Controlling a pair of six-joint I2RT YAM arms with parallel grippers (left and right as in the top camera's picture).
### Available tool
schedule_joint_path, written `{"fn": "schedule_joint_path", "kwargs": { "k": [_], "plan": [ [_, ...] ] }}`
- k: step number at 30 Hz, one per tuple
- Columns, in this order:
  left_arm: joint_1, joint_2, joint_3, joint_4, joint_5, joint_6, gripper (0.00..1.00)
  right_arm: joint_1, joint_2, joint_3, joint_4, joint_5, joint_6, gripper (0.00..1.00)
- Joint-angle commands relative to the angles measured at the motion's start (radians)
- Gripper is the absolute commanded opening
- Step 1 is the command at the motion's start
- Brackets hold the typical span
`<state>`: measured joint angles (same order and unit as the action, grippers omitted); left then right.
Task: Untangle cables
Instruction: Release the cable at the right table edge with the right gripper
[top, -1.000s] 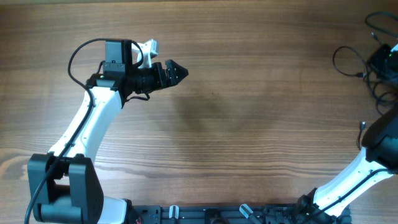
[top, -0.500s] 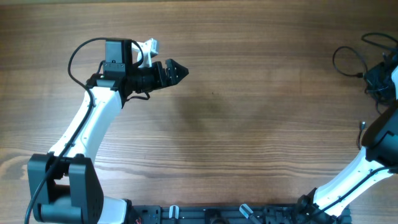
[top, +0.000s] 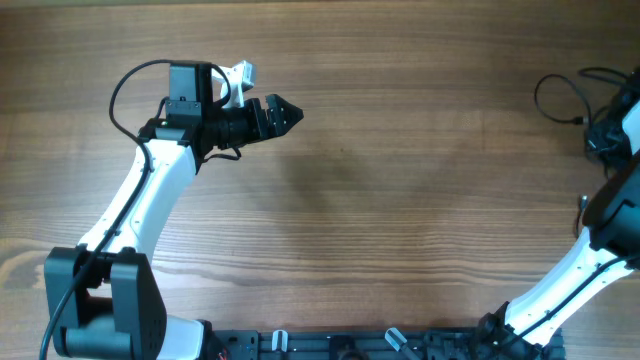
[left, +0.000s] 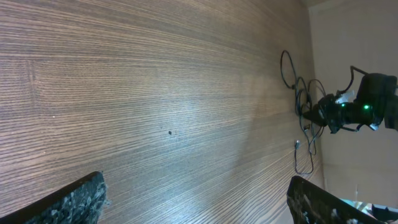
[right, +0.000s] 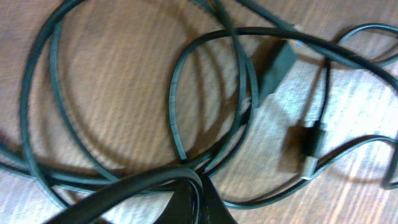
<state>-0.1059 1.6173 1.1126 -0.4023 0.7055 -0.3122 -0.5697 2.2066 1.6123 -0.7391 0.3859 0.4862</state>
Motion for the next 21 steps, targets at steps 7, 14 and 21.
{"fn": "schedule_joint_path", "kwargs": {
  "k": [7,14,21],
  "plan": [
    [-0.006,-0.022,0.002,0.006,0.008,0.02,0.95,-0.046,0.025,-0.023,0.004,0.035,0.013,0.38],
    [-0.006,-0.022,0.002,0.006,0.009,0.02,0.95,-0.046,0.032,-0.064,0.093,-0.068,0.01,0.69],
    [-0.006,-0.022,0.002,0.006,0.009,0.019,0.95,-0.046,0.032,-0.064,0.198,-0.226,-0.02,0.71]
  ]
}}
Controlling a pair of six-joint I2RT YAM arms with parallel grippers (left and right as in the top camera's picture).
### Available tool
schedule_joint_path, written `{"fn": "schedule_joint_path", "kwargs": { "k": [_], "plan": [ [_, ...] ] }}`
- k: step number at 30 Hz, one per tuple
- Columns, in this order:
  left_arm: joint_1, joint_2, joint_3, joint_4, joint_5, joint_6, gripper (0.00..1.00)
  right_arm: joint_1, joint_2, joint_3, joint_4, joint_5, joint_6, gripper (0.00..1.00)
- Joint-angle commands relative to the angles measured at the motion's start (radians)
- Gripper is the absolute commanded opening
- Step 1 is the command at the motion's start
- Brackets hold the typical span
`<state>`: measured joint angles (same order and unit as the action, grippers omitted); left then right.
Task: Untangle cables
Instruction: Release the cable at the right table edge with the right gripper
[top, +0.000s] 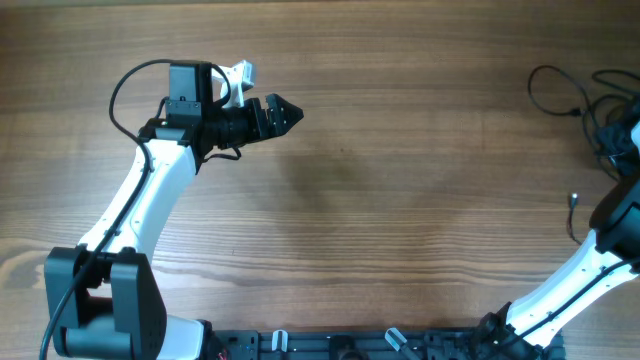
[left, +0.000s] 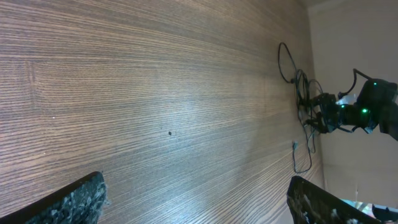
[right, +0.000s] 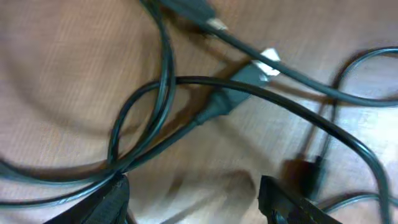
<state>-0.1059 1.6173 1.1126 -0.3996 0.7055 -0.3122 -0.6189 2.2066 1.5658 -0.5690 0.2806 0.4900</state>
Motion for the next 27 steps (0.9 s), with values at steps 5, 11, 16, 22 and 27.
{"fn": "schedule_joint_path", "kwargs": {
  "k": [5,11,16,22,27],
  "plan": [
    [-0.035,-0.022,0.002,0.002,0.023,0.016,0.95,0.002,0.032,0.045,0.082,-0.091,-0.045,0.93],
    [-0.055,-0.022,0.002,0.003,0.023,0.016,0.95,-0.024,0.032,0.196,-0.014,0.072,-0.113,0.99],
    [-0.055,-0.022,0.002,0.003,0.023,0.016,0.95,-0.088,0.032,0.203,-0.052,0.074,-0.15,0.99],
    [-0.054,-0.022,0.002,0.008,-0.001,0.047,0.97,-0.08,0.003,0.264,-0.126,-0.164,-0.15,1.0],
    [-0.053,-0.026,0.002,0.101,-0.127,0.047,1.0,-0.078,-0.146,0.263,-0.206,-0.215,-0.149,1.0]
  ]
}}
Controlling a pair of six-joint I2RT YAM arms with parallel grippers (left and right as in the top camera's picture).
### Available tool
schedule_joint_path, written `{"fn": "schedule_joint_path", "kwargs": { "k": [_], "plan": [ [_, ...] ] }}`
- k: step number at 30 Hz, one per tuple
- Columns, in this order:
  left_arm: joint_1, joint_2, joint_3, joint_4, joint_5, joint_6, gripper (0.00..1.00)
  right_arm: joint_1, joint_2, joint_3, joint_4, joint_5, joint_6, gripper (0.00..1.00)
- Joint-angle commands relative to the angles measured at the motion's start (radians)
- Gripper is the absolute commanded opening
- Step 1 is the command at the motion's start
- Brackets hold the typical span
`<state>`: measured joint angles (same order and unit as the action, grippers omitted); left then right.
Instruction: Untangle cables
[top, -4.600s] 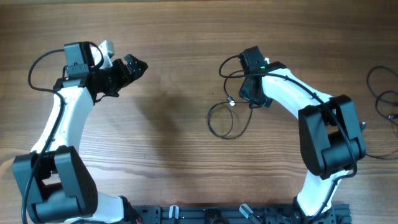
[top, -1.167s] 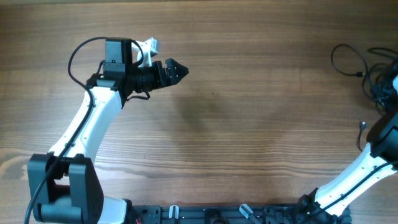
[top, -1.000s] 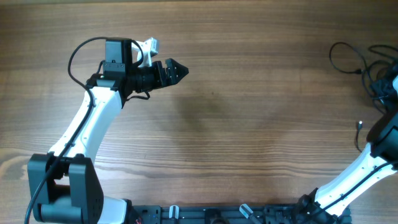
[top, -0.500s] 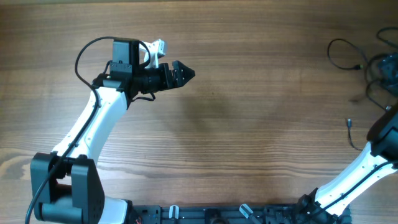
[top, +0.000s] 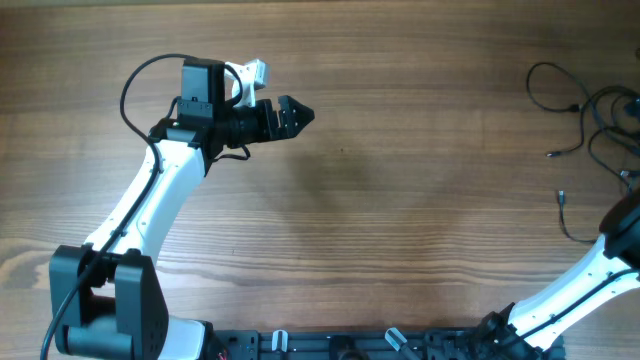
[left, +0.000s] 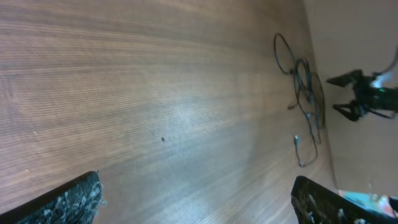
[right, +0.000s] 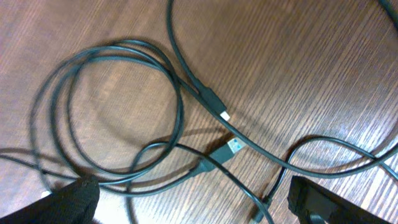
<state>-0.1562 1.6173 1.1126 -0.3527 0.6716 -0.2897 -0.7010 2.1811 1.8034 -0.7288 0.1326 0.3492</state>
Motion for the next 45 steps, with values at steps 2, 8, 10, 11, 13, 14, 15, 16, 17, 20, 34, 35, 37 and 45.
{"fn": "schedule_joint_path", "kwargs": {
  "k": [2,8,10,11,13,14,15,16,17,20,34,35,37,45],
  "plan": [
    [-0.003,-0.047,0.002,0.101,-0.21,0.024,1.0,0.005,-0.175,0.026,-0.088,-0.146,-0.01,1.0],
    [-0.003,-0.203,0.006,0.046,-0.491,0.026,1.0,0.091,-0.366,0.001,-0.296,0.133,0.087,1.0],
    [-0.003,-0.232,0.006,0.019,-0.496,0.051,1.0,0.121,-0.41,-0.033,-0.3,0.133,0.095,1.0],
    [-0.001,-0.246,0.006,0.009,-0.503,0.051,1.0,0.145,-0.441,-0.051,-0.303,0.13,0.087,1.0],
    [0.019,-0.283,0.006,-0.017,-0.519,0.047,1.0,0.193,-0.494,-0.081,-0.29,0.108,0.042,1.0],
    [0.032,-0.301,0.006,-0.027,-0.534,0.042,1.0,0.222,-0.523,-0.097,-0.274,0.071,0.007,1.0],
    [0.048,-0.323,0.006,-0.048,-0.551,0.039,1.0,0.264,-0.557,-0.115,-0.256,0.022,-0.05,1.0],
    [0.074,-0.358,0.006,-0.087,-0.57,0.019,1.0,0.315,-0.591,-0.134,-0.235,-0.005,-0.099,1.0],
    [0.093,-0.381,0.006,-0.114,-0.57,0.02,1.0,0.373,-0.625,-0.158,-0.218,-0.006,-0.132,1.0],
    [0.132,-0.441,0.006,-0.193,-0.595,0.029,1.0,0.488,-0.692,-0.232,-0.206,-0.007,-0.144,1.0],
    [-0.002,-0.692,-0.238,-0.203,-0.572,0.164,1.0,0.818,-1.124,-0.784,0.047,-0.011,-0.087,1.0],
    [-0.028,-0.691,-0.239,-0.212,-0.572,0.179,1.0,0.833,-1.127,-0.8,0.056,-0.011,-0.087,1.0],
    [-0.083,-0.684,-0.246,-0.224,-0.601,0.178,0.99,0.907,-1.141,-0.875,0.084,0.019,-0.067,1.0],
    [-0.175,-0.682,-0.43,-0.174,-0.818,0.042,0.96,1.064,-1.324,-1.093,0.147,0.099,-0.01,1.0]
  ]
}}
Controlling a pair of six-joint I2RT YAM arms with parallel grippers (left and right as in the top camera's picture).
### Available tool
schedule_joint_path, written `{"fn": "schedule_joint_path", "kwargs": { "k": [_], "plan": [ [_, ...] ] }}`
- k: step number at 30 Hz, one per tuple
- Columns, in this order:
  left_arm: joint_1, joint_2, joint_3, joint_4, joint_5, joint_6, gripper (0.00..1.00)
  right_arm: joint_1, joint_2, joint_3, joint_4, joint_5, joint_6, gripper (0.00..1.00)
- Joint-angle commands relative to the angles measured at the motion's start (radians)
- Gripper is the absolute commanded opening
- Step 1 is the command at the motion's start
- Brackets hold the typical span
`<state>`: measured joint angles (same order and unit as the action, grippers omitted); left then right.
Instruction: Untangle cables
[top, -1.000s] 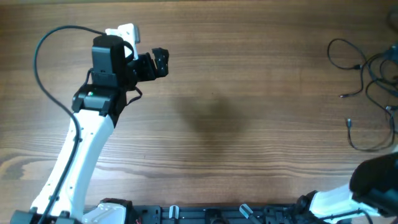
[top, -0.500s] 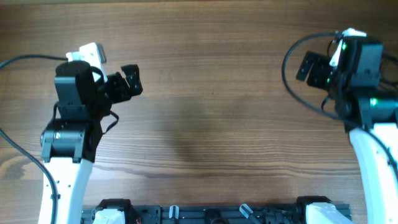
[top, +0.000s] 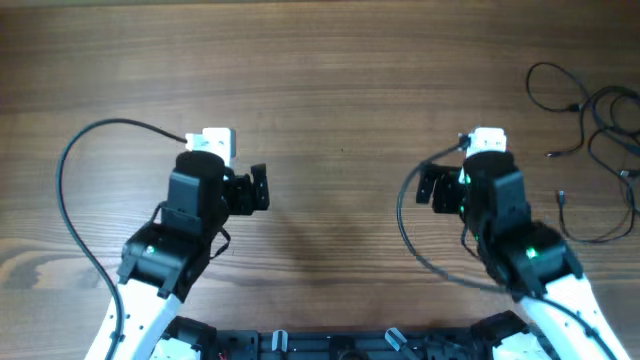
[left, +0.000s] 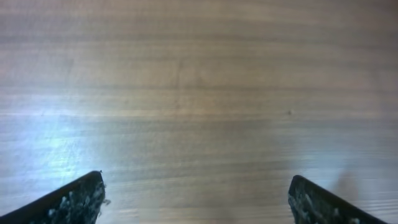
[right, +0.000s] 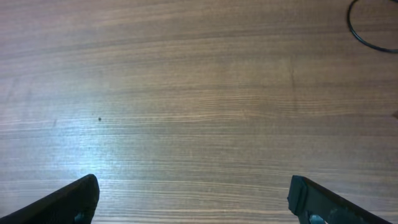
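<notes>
Several thin black cables (top: 590, 110) lie loosely spread at the table's far right edge, one loop (top: 548, 86) at their left and plug ends (top: 551, 154) showing. Part of a loop (right: 372, 30) shows at the top right of the right wrist view. My left gripper (top: 257, 188) hangs open over bare wood left of centre, with nothing between its fingers (left: 73, 200). My right gripper (top: 428, 187) is open too, right of centre and well to the left of the cables; its fingers (right: 320, 200) are empty.
The wooden table (top: 340, 90) stretches between and beyond both arms. A black cable of the left arm (top: 95, 135) arcs over the table at the left, and one of the right arm (top: 405, 225) curves beside the right wrist.
Both arms have drawn back toward the near edge. The left gripper was out at the upper left, the right one over the cables at the far right; both now face bare wood, open.
The right gripper first sat low in the cable tangle with a cable at its jaws, the left arm held still at the upper left. Then the right gripper was open over the cables, then higher above them as they lay more spread out. Now both arms are drawn back.
</notes>
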<state>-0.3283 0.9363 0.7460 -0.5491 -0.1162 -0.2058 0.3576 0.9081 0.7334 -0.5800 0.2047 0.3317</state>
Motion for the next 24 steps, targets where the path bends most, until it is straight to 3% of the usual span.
{"fn": "schedule_joint_path", "kwargs": {
  "k": [1,9,15,24],
  "plan": [
    [-0.003,-0.002,-0.085,0.028,-0.03,-0.062,0.95,0.005,-0.058,-0.023,-0.005,0.027,-0.002,1.0],
    [0.021,-0.002,-0.112,0.128,0.146,0.023,0.97,0.005,-0.061,-0.023,0.041,0.036,-0.045,1.0],
    [0.172,-0.002,-0.112,0.112,0.221,0.053,1.0,0.004,-0.02,-0.023,0.051,0.031,-0.059,1.0],
    [0.178,-0.001,-0.112,0.111,0.208,0.053,1.0,0.004,-0.017,-0.023,0.068,0.032,-0.04,1.0]
  ]
}}
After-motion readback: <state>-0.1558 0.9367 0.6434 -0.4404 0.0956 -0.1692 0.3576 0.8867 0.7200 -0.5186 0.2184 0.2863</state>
